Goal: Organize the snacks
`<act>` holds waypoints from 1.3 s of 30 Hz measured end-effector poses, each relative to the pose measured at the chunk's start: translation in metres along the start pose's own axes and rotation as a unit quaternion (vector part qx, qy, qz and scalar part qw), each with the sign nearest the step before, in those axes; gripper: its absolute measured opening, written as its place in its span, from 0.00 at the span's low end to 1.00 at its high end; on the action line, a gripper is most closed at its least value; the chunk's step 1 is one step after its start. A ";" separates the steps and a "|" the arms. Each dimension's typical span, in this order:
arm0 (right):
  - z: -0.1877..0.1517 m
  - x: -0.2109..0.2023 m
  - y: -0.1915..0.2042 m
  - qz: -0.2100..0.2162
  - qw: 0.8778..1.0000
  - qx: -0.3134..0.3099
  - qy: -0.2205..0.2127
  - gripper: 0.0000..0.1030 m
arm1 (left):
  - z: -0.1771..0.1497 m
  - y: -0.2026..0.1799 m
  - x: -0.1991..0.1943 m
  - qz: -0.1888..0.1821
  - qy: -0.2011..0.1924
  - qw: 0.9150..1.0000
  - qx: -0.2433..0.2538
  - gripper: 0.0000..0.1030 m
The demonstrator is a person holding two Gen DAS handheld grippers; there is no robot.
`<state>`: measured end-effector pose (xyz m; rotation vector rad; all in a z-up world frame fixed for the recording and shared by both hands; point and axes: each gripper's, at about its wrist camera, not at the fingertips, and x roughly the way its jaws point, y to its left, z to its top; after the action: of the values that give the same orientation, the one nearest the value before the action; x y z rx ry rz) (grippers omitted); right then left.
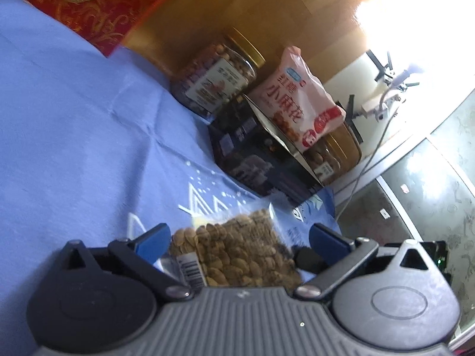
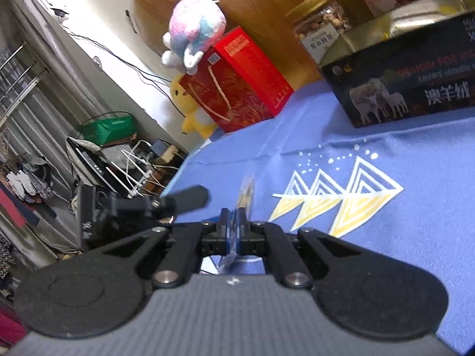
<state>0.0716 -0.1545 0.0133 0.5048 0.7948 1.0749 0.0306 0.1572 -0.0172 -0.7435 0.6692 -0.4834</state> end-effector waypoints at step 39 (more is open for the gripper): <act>-0.007 -0.027 -0.053 0.109 0.975 0.192 -0.013 0.13 | 0.004 -0.005 -0.010 -0.084 0.005 0.995 -0.059 0.99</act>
<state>0.0895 -0.2009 -0.0200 0.9497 0.9448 1.1170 0.0256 0.1616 -0.0081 -0.9142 0.6510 -0.6055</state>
